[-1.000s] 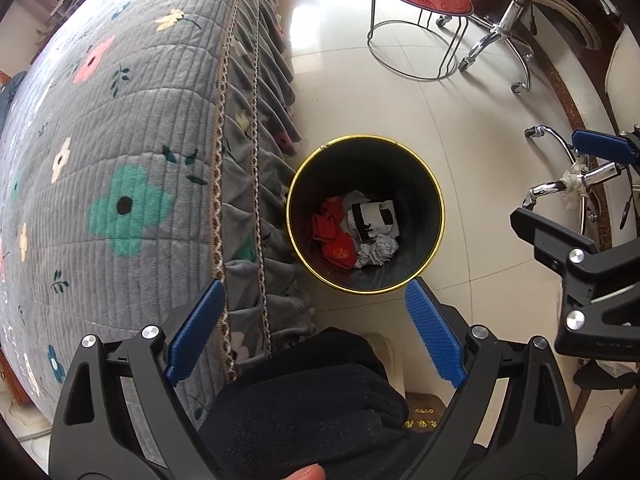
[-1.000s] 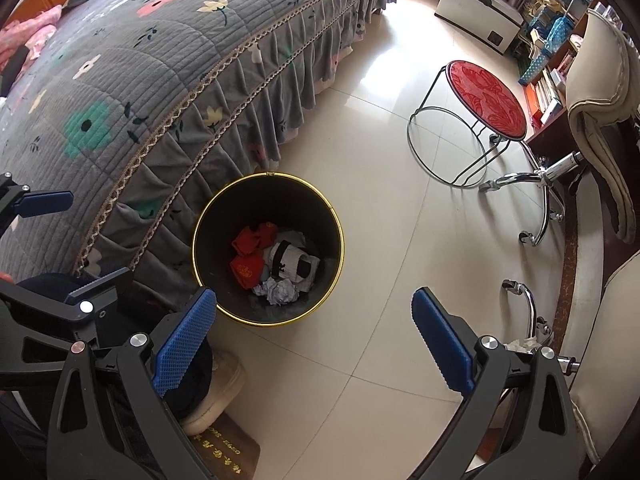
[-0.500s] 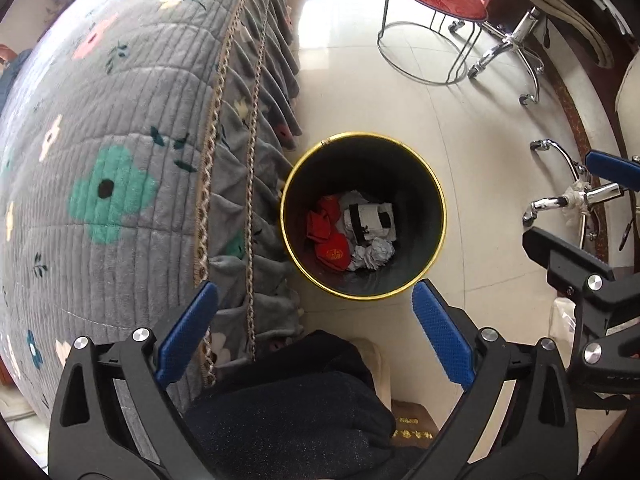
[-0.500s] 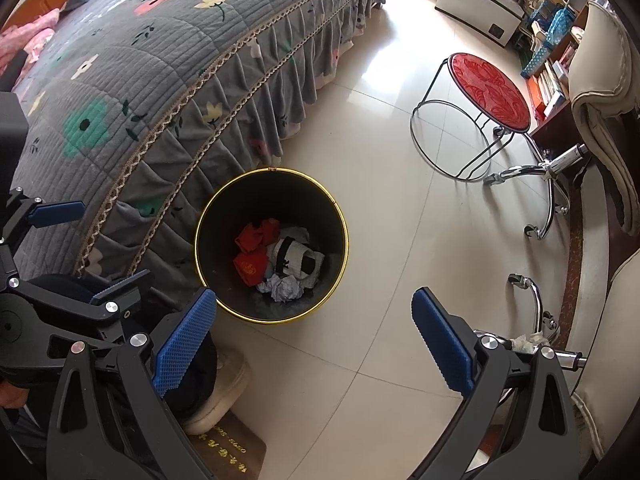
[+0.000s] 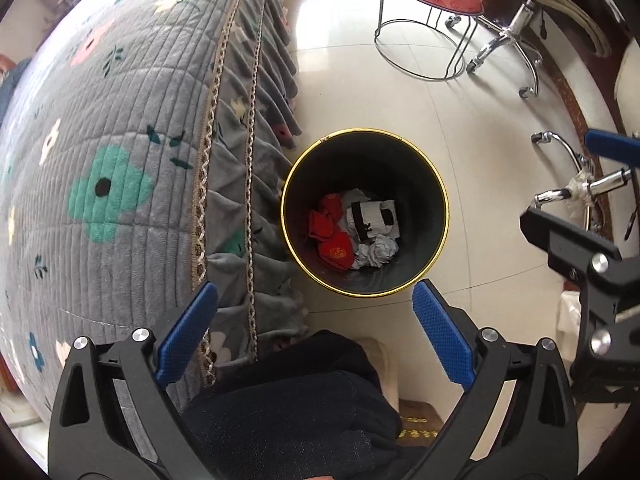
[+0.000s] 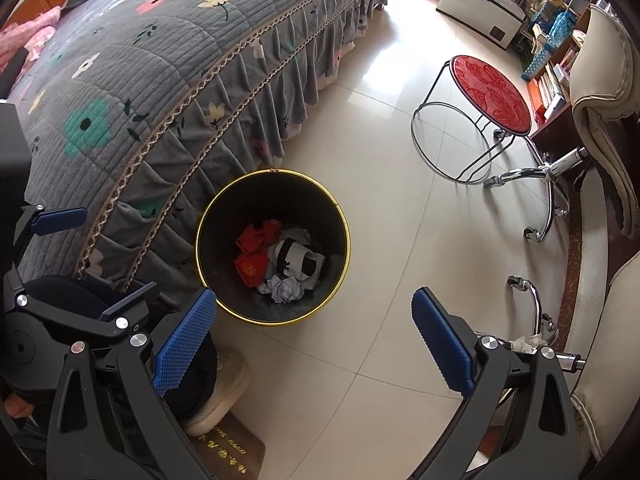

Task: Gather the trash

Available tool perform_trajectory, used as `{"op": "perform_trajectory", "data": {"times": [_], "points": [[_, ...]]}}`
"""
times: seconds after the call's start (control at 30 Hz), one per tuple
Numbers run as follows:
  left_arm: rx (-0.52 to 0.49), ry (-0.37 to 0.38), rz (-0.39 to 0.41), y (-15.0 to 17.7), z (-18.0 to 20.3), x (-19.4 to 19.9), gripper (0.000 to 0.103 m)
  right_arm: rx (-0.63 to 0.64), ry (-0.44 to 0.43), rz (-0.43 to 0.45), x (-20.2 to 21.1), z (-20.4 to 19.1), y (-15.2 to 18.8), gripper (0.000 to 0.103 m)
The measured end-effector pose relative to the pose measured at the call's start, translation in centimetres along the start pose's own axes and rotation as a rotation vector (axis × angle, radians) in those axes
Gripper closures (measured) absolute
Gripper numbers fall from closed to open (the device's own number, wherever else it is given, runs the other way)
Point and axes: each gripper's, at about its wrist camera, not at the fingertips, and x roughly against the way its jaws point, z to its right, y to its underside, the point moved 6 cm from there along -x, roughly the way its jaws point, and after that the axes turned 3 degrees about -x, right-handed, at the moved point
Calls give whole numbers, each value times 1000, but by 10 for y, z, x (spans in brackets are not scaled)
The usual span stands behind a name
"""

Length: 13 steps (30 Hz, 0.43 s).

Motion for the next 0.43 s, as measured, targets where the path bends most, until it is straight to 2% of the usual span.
{"op": "perform_trajectory", "data": {"times": [0.27, 0.43], "points": [[-1, 27, 5, 2, -1, 0, 7, -18, -8, -15, -8, 1, 3, 9], [7, 15, 8, 2, -2, 1, 7, -1, -3, -12, -8, -5, 4, 9]]}}
